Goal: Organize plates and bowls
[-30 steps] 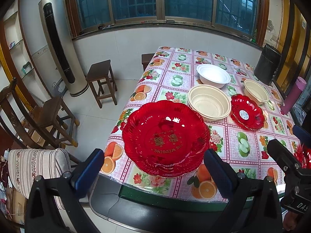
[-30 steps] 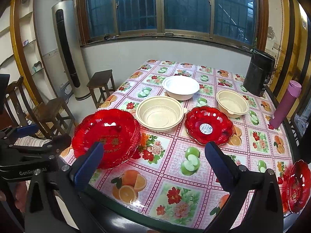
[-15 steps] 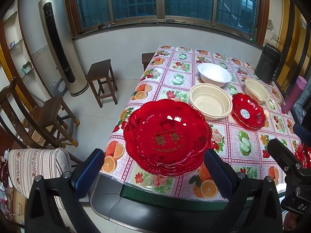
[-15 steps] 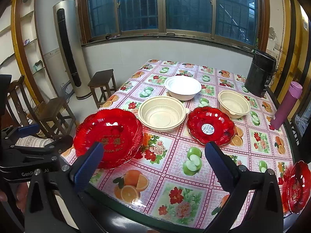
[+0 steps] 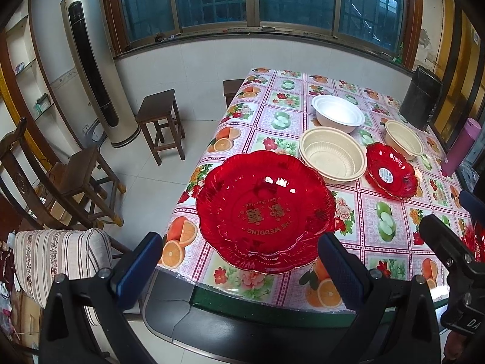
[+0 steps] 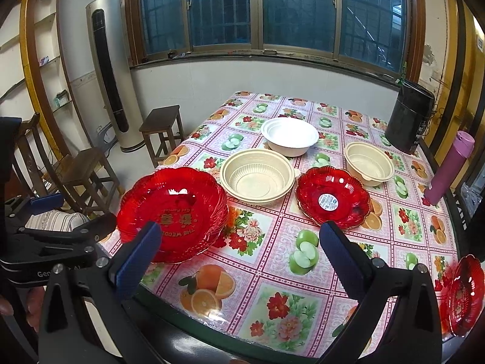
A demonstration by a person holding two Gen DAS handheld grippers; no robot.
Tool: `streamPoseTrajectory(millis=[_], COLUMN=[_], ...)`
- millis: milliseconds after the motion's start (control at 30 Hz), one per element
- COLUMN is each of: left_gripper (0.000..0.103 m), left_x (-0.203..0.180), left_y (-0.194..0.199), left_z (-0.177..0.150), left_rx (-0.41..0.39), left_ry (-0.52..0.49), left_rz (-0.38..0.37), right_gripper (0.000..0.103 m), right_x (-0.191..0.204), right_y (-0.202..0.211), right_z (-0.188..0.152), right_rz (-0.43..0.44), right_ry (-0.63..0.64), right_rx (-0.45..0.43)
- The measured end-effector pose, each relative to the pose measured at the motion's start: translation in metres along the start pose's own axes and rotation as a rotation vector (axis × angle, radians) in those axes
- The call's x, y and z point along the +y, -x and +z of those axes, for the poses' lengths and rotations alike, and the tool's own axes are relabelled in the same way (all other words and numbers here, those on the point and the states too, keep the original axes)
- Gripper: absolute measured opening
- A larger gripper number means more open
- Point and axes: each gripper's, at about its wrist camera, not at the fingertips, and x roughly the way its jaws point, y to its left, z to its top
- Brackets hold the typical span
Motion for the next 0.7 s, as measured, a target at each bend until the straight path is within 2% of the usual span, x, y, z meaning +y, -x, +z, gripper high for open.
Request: streamPoseTrajectory(millis=[700], left_gripper=[0.103], left_x=[-0.0016], left_y=[-0.0056], left_z=[0.0013], left_rx=[0.019], left_ry=[-0.001], left_rz=[0.002], right_gripper=[0.103], right_x=[0.0001], right_y=[-0.0048], right_z=[-0.0029], right_rz=[0.0], right_ry=[-0.005], right_rx=[0.01])
